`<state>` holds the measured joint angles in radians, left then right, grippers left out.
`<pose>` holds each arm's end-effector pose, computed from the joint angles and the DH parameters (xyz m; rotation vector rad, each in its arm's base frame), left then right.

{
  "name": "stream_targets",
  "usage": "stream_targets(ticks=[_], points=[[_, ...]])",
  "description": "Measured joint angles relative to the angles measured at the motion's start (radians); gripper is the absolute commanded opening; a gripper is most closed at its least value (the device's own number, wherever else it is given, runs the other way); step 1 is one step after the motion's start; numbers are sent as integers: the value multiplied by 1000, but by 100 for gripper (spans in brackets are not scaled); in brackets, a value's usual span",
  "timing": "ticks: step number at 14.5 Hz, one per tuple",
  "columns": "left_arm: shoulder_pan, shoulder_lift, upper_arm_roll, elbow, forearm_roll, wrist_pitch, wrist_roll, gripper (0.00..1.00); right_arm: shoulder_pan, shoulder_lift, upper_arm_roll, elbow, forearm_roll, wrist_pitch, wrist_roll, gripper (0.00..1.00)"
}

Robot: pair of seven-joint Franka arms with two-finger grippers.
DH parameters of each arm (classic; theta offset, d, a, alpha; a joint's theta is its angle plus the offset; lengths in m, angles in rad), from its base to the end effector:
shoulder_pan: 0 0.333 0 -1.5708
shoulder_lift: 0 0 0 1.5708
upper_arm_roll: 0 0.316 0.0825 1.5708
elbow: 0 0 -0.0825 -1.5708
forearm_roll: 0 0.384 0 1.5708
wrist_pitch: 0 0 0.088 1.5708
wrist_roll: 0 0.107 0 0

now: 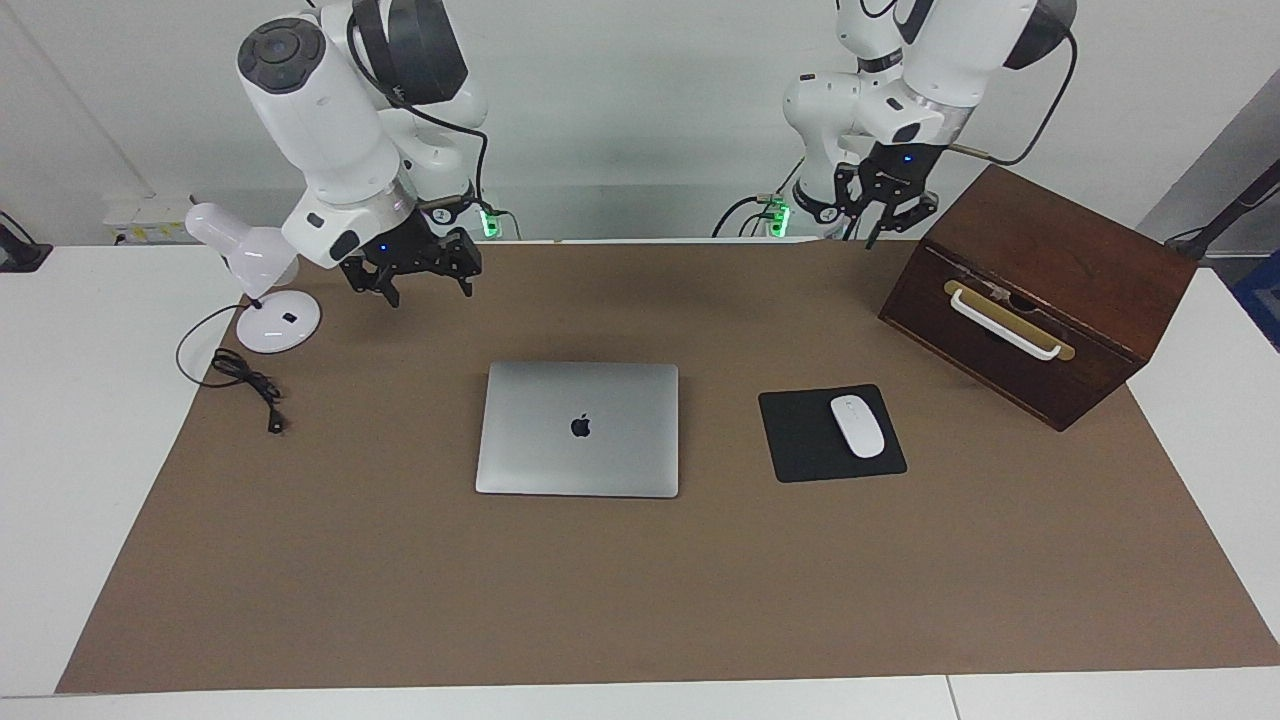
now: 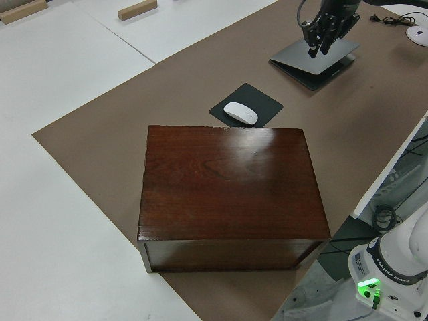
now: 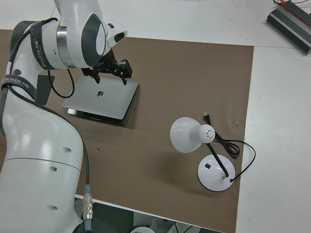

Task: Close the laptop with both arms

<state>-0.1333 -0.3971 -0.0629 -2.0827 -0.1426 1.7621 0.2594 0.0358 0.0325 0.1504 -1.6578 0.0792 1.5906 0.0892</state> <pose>0.4294 -0.1024 0.5945 2.9556 -0.6451 0.1209 0.5497 0.1108 0.5676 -3.0643 -0.1405 0.1688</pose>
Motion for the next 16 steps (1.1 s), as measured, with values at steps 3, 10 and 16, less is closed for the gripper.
stream_targets(ticks=[3,10,16], points=[[117,0,2,31,7,-29,7,100,1,-9,8,8,-14,-34,0,100],[271,9,1,96,9,-2,-81,100,-1,-21,3,54,-19,-67,0,100],[271,181,-3,343,35,-146,-107,100,-2,-24,-17,81,-72,-121,-13,100]])
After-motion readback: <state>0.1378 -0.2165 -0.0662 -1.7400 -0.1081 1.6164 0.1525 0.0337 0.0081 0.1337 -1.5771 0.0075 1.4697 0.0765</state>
